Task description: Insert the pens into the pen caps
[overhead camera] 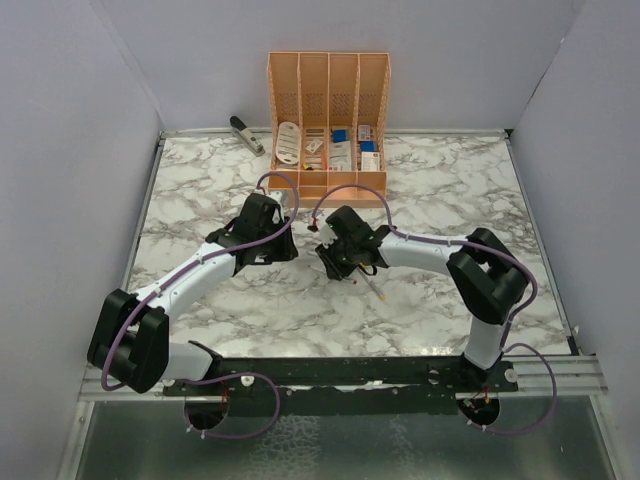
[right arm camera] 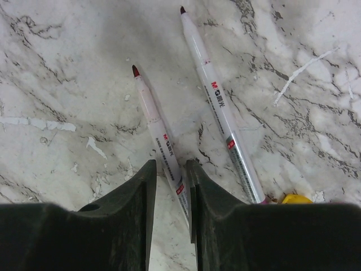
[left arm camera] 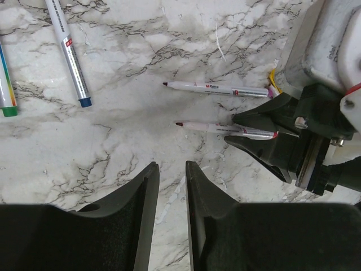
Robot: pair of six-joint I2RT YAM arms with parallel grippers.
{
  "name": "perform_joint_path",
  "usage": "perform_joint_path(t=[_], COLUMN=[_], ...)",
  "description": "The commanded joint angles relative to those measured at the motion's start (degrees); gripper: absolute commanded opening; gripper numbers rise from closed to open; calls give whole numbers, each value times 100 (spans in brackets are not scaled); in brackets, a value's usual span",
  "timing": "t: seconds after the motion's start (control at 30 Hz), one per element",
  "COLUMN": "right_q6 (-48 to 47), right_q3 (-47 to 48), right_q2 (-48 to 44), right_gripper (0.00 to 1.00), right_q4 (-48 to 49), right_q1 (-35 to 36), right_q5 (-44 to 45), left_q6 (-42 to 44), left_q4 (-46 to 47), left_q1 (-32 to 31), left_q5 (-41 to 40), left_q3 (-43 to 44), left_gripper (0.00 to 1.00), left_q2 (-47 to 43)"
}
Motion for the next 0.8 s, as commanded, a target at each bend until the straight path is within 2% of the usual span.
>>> perform_joint_path(t=[0.0, 0.23, 0.77], right_q6=[-27, -28, 721], right_q3=[110, 327, 1054], right_q2=[313, 656, -153], right_gripper=[25, 1, 1], right_q4=[-71, -423, -460], right_q1=[215, 522, 447], right_q5=[198, 644, 1787], left_q6=[67, 132, 270], left_q4=[31, 20, 82], left_q1=[26, 82, 228], left_q5=[-171, -190, -248], left_q3=[68, 62, -5], left_gripper=[28, 27, 25], left_q2=[1, -3, -327])
